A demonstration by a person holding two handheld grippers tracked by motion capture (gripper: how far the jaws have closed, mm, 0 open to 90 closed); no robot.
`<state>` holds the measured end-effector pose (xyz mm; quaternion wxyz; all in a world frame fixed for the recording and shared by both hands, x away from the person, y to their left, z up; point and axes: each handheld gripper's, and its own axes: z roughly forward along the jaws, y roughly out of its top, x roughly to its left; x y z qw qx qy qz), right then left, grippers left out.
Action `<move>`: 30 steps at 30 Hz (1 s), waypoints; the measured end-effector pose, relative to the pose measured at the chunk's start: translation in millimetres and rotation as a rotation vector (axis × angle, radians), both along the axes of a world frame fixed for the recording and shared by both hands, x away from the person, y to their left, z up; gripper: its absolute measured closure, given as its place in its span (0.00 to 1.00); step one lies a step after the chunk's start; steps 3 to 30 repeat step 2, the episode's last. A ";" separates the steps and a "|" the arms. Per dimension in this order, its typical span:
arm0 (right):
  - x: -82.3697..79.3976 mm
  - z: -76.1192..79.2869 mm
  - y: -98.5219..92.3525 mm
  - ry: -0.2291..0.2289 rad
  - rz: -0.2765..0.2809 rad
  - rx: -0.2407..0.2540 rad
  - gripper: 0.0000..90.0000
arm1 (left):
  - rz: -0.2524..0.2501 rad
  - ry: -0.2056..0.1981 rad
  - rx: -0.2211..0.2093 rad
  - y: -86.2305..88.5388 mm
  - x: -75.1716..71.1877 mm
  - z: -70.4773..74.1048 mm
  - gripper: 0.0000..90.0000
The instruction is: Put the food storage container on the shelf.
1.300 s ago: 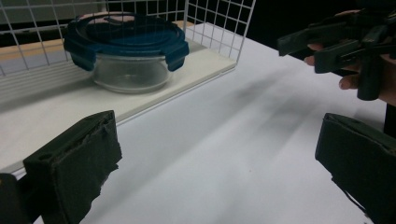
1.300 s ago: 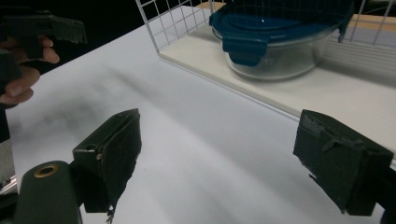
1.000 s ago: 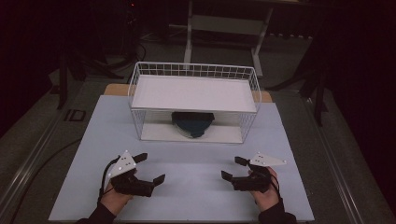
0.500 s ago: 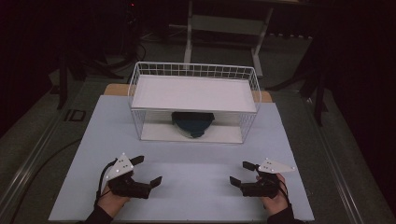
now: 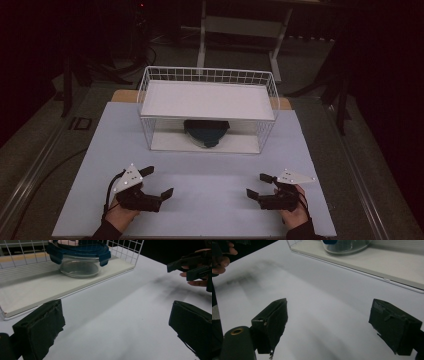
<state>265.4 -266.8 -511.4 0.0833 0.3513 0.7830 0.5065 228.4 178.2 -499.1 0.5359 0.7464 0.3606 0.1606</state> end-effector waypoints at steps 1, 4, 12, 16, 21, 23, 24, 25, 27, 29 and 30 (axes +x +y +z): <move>0.0 0.0 0.0 0.000 0.000 0.000 0.16 | -0.002 0.001 -0.003 0.0 0.2 -0.1 0.00; 0.5 -0.3 0.0 0.003 0.001 0.001 0.16 | -0.001 0.002 -0.003 0.0 0.3 -0.1 0.00; 0.5 -0.3 0.0 0.003 0.001 0.001 0.16 | -0.001 0.002 -0.003 0.0 0.3 -0.1 0.00; 0.5 -0.3 0.0 0.003 0.001 0.001 0.16 | -0.001 0.002 -0.003 0.0 0.3 -0.1 0.00; 0.5 -0.3 0.0 0.003 0.001 0.001 0.16 | -0.001 0.002 -0.003 0.0 0.3 -0.1 0.00; 0.5 -0.3 0.0 0.003 0.001 0.001 0.16 | -0.001 0.002 -0.003 0.0 0.3 -0.1 0.00; 0.5 -0.3 0.0 0.003 0.001 0.001 0.16 | -0.001 0.002 -0.003 0.0 0.3 -0.1 0.00; 0.5 -0.3 0.0 0.003 0.001 0.001 0.16 | -0.001 0.002 -0.003 0.0 0.3 -0.1 0.00; 0.5 -0.3 0.0 0.003 0.001 0.001 0.16 | -0.001 0.002 -0.003 0.0 0.3 -0.1 0.00; 0.5 -0.3 0.0 0.003 0.001 0.001 0.16 | -0.001 0.002 -0.003 0.0 0.3 -0.1 0.00; 0.5 -0.3 0.0 0.003 0.001 0.001 0.16 | -0.001 0.002 -0.003 0.0 0.3 -0.1 0.00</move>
